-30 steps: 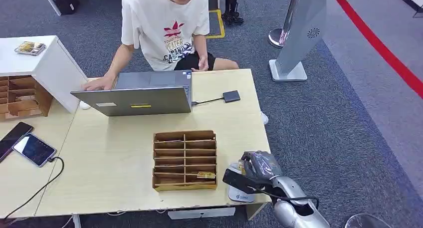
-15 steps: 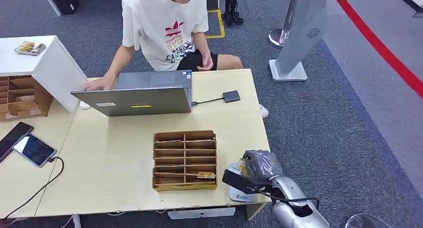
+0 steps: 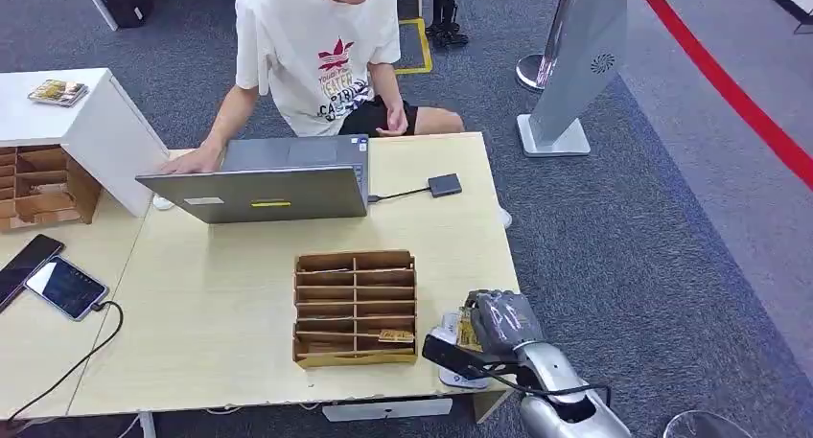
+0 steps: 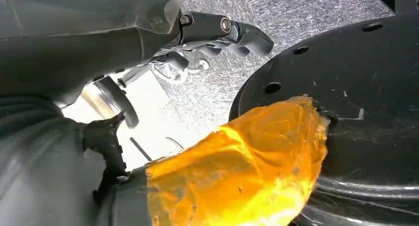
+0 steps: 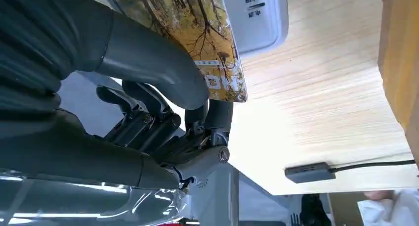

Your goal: Pass the card to the sensor for recognition and then transmit it.

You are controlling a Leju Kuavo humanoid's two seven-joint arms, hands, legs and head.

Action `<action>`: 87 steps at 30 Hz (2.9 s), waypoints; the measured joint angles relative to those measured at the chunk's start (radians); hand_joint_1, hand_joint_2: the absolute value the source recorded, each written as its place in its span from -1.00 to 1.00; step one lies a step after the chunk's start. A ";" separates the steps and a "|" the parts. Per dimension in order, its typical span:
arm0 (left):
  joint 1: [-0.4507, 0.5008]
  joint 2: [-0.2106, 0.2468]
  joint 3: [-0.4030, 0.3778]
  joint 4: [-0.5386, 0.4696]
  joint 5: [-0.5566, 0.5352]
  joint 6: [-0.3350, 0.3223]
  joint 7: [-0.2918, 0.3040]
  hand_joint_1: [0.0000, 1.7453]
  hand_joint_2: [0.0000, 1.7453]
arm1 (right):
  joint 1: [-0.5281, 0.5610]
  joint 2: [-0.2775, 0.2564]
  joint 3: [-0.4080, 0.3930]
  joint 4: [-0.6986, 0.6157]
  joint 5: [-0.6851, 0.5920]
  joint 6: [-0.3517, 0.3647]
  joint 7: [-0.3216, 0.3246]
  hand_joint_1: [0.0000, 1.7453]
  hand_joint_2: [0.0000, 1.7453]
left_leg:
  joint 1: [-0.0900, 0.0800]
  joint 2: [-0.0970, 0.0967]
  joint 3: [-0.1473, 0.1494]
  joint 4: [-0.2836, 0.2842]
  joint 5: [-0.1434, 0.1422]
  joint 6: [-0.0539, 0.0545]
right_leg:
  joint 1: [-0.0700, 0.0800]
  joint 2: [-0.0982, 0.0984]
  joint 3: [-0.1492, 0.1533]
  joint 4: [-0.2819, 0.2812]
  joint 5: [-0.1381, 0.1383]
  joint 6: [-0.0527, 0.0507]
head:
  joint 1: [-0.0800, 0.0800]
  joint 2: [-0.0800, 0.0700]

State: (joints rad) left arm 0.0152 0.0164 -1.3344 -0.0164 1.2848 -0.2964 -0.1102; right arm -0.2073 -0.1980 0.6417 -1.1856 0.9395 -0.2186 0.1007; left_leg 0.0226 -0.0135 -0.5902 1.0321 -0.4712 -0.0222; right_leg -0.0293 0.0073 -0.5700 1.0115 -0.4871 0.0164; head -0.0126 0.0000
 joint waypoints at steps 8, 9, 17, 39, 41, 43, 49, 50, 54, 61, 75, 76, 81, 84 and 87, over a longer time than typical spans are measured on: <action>0.000 0.000 0.011 0.000 -0.005 0.000 0.000 -1.00 -1.00 | 0.000 0.000 0.008 0.003 0.021 -0.005 0.011 1.00 1.00 | 0.000 0.000 0.000 0.000 0.000 0.000 | 0.000 0.000 0.000 0.000 0.000 0.000 | 0.000 0.000; 0.000 0.000 0.011 0.000 -0.005 0.000 0.000 -1.00 -1.00 | 0.000 0.000 0.009 0.003 0.024 -0.005 0.011 1.00 1.00 | 0.000 0.000 0.000 0.000 0.000 0.000 | 0.000 0.000 0.000 0.000 0.000 0.000 | 0.000 0.000; 0.000 -0.001 0.017 0.000 -0.010 0.001 0.000 -1.00 -1.00 | 0.001 0.002 0.023 0.008 0.048 -0.021 0.016 1.00 1.00 | 0.000 0.000 0.001 0.000 0.000 0.000 | 0.000 0.000 0.000 0.000 0.000 0.000 | 0.000 0.000; 0.001 -0.002 0.034 0.000 -0.018 0.003 0.000 -1.00 -1.00 | 0.005 0.007 0.028 0.011 0.076 -0.037 0.027 1.00 1.00 | 0.000 0.000 0.001 0.000 0.000 0.000 | 0.000 0.000 0.000 0.000 0.000 0.000 | 0.000 0.000; 0.001 -0.002 0.036 0.000 -0.025 0.003 0.000 -1.00 -1.00 | 0.006 0.008 0.028 0.011 0.079 -0.039 0.029 1.00 1.00 | 0.000 0.000 0.001 0.000 0.000 0.000 | 0.000 0.000 0.000 0.000 0.000 0.000 | 0.000 0.000; 0.001 -0.002 0.040 0.000 -0.032 0.003 0.000 -1.00 -1.00 | 0.006 0.010 0.028 0.011 0.084 -0.040 0.030 1.00 1.00 | 0.000 0.000 0.001 0.000 0.000 0.000 | 0.000 0.000 0.000 0.000 0.000 0.000 | 0.000 0.000; 0.001 -0.002 0.059 0.000 -0.057 0.006 0.000 -1.00 -1.00 | 0.011 0.014 0.026 0.012 0.090 -0.053 0.032 1.00 1.00 | 0.000 0.000 0.001 0.000 0.000 0.000 | 0.000 0.000 0.000 0.000 0.000 0.000 | 0.000 0.000; 0.001 -0.002 0.060 0.000 -0.061 0.006 0.000 -1.00 -1.00 | 0.012 0.014 0.025 0.011 0.093 -0.058 0.034 1.00 1.00 | 0.000 0.000 0.000 0.000 0.000 0.000 | 0.000 0.000 0.000 0.000 0.000 0.000 | 0.000 0.000; 0.001 -0.003 0.077 0.000 -0.075 0.012 0.000 -1.00 -1.00 | 0.025 0.019 -0.001 -0.007 0.098 -0.101 0.052 1.00 1.00 | 0.000 0.000 0.000 0.000 0.000 0.000 | 0.000 0.000 0.000 0.000 0.000 0.000 | 0.000 0.000; 0.003 -0.010 0.105 0.000 -0.092 0.025 -0.006 -1.00 -1.00 | 0.042 0.043 -0.086 -0.123 0.055 -0.201 0.034 1.00 1.00 | 0.000 0.000 0.000 0.000 0.000 0.000 | 0.000 0.000 0.000 0.000 0.000 0.000 | 0.000 0.000; 0.005 -0.020 0.143 0.000 -0.116 0.033 -0.009 -1.00 -1.00 | 0.049 0.103 -0.171 -0.376 -0.086 -0.295 -0.074 1.00 1.00 | 0.000 0.000 0.000 0.000 0.000 0.000 | 0.000 0.000 0.000 0.000 0.000 0.000 | 0.000 0.000; 0.005 -0.020 0.144 0.000 -0.125 0.037 -0.009 -1.00 -1.00 | 0.048 0.105 -0.172 -0.384 -0.095 -0.293 -0.077 1.00 1.00 | 0.000 0.000 0.000 0.000 0.000 0.000 | 0.000 0.000 0.000 0.000 0.000 0.000 | 0.000 0.000; -0.112 -0.095 0.021 -0.042 -0.469 0.633 0.315 -1.00 -1.00 | -0.026 0.184 -0.153 -0.406 -0.059 -0.191 -0.032 1.00 1.00 | 0.000 -0.001 -0.002 0.000 0.004 0.001 | 0.000 -0.003 -0.001 0.001 0.003 0.000 | -0.001 0.000; -0.179 -0.130 -0.048 -0.071 -0.497 0.801 0.347 -1.00 -1.00 | -0.083 0.230 -0.129 -0.413 -0.051 -0.154 -0.013 1.00 1.00 | 0.000 0.000 -0.001 0.000 0.005 0.001 | 0.000 -0.002 0.000 0.001 0.004 0.000 | 0.000 0.000; -0.205 -0.143 -0.097 -0.090 -0.512 0.739 0.348 -1.00 -1.00 | -0.137 0.265 -0.105 -0.413 -0.068 -0.117 -0.006 1.00 1.00 | 0.000 0.000 -0.001 0.000 0.005 0.000 | 0.000 -0.001 0.000 0.001 0.005 0.000 | 0.000 0.000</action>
State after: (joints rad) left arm -0.1901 -0.1263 -1.4313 -0.1068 0.7732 0.4425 0.2377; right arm -0.3441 0.0668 0.5364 -1.5988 0.8716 -0.3356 0.0942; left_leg 0.0226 -0.0136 -0.5908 1.0324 -0.4657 -0.0223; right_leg -0.0294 0.0066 -0.5704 1.0128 -0.4824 0.0164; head -0.0126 0.0000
